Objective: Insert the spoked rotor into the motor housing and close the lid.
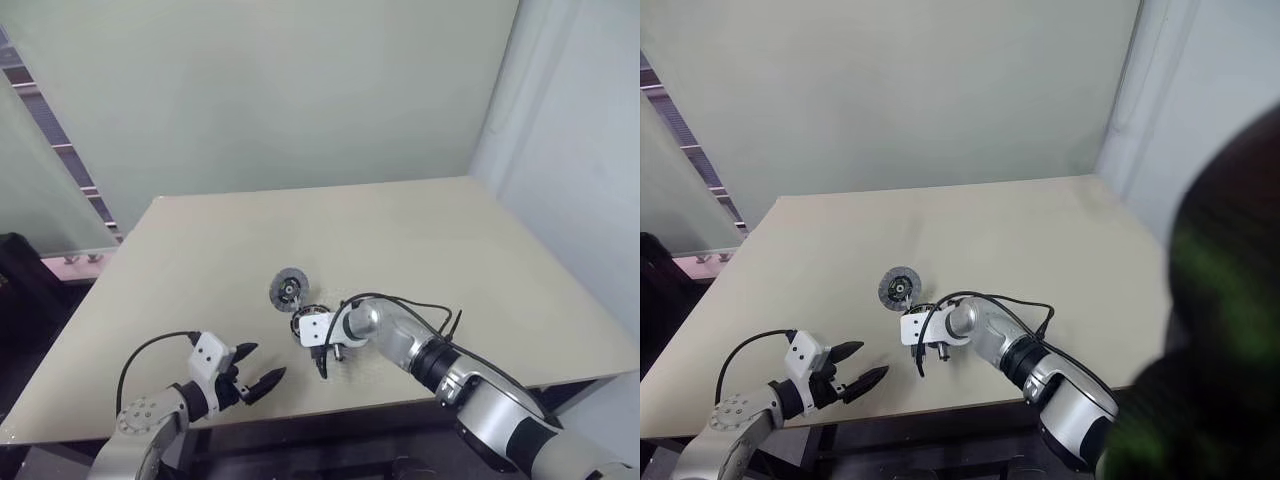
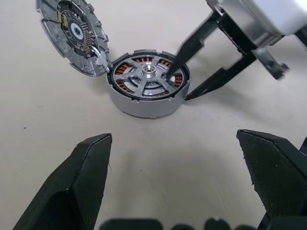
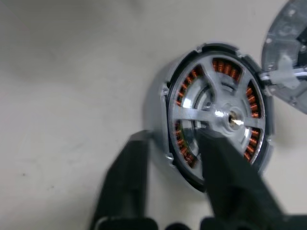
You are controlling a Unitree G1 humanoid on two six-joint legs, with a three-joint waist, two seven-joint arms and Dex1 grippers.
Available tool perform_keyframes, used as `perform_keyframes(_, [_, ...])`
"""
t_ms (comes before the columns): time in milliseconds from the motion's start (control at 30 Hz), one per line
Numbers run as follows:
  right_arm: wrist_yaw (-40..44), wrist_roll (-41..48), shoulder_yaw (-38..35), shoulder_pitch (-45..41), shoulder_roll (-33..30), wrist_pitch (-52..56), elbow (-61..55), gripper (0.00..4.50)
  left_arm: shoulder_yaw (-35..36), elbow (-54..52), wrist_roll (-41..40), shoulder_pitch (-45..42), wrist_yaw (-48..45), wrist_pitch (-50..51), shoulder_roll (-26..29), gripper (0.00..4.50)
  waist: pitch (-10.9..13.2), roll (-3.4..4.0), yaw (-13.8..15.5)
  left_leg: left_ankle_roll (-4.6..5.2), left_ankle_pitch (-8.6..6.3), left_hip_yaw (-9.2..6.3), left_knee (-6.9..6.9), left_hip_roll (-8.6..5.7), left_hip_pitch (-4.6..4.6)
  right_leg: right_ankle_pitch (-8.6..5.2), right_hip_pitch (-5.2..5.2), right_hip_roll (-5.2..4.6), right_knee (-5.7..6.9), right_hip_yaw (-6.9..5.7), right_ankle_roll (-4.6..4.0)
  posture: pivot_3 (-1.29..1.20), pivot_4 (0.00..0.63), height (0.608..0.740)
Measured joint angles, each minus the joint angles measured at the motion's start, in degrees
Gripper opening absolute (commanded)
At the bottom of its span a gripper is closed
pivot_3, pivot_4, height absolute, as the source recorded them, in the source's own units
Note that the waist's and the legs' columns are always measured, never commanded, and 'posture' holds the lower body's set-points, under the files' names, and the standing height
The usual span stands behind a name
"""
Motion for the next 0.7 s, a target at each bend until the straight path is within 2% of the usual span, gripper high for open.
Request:
perform_keyframes(33, [0.2, 0.0, 0.1, 0.1, 0.2, 0.2, 0.0, 0.41, 0.0, -0.1, 0.0, -0.1, 0.0, 0.0, 0.0, 4.5, 0.0, 0.0, 0.0, 0.0, 0.0, 0.02, 0.0, 0.02, 0.0, 0.0, -0.02, 0.01, 0.0, 0.0, 0.0, 0.0, 0.0, 0.74])
perform_keyframes(100, [1.1, 0.0, 0.2, 0.1, 0.1, 0.4, 0.0, 0.01, 0.0, -0.3, -0.1, -0.1, 0.0, 0.0, -0.1, 4.5, 0.0, 0.01, -0.2, 0.0, 0.01, 0.02, 0.0, 0.04, 0.06, -0.01, 0.04, 0.02, 0.02, -0.01, -0.01, 0.0, 0.0, 0.74])
perform_keyframes(467, [1.7, 0.4, -1.3, 1.1, 0.2, 3.0, -1.3, 0.01, -0.1, -0.4, -0.1, -0.4, 0.1, 0.0, -0.5, 4.5, 0.0, 0.01, 0.0, -0.05, 0.06, 0.0, 0.03, 0.03, 0.01, 0.0, 0.0, 0.02, 0.03, -0.01, -0.01, 0.0, 0.0, 0.74])
perform_keyframes(700, [3.9, 3.0, -5.7, 5.6, 0.5, 18.1, -11.7, 0.01, -0.4, -0.3, 0.1, -0.7, 0.2, -0.1, -1.2, 4.5, 0.0, 0.01, 0.1, -0.05, 0.04, -0.05, 0.0, -0.09, -0.15, 0.01, -0.11, -0.06, -0.01, 0.0, 0.0, 0.0, 0.0, 0.74])
